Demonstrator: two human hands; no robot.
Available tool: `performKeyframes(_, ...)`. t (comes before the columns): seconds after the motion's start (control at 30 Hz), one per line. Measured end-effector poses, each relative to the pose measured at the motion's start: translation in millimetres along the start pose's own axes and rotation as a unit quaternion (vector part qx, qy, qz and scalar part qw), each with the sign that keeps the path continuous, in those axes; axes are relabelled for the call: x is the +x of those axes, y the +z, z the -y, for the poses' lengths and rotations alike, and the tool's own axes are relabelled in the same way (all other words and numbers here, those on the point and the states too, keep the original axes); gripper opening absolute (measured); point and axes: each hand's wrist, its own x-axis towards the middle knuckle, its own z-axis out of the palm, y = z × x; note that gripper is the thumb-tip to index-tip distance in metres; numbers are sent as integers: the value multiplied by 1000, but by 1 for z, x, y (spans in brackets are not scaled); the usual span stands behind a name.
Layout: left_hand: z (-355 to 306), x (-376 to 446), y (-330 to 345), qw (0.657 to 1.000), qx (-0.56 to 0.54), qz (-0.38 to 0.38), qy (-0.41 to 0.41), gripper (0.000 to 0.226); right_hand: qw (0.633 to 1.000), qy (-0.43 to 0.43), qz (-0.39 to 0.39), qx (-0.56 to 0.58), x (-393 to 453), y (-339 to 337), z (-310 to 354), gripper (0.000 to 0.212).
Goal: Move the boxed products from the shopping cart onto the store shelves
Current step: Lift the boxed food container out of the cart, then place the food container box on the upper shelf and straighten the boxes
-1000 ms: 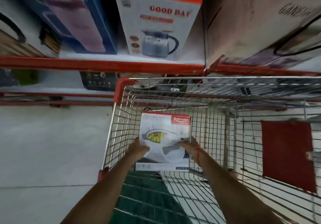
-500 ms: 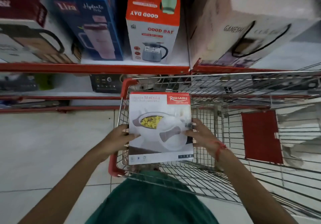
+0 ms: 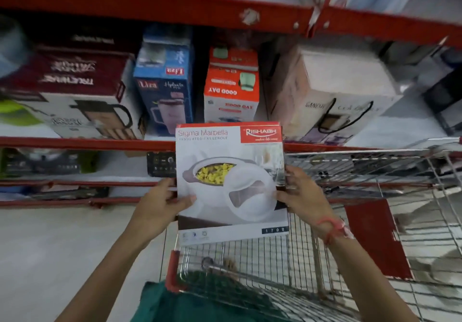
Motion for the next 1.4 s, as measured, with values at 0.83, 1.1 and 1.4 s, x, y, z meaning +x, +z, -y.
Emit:
performKeyframes(0.83, -305, 79, -102, 875, 93, -260, 397, 44, 874, -320, -367, 7, 82, -131, 250, 67)
performKeyframes(1.1, -329, 153, -93, 877, 102, -339, 324, 40, 869, -305, -390, 26, 161, -116, 279, 62)
performKeyframes(1.4, -306, 178, -88, 869, 138, -343, 328, 53, 859, -324, -395, 25, 181, -99, 268, 70)
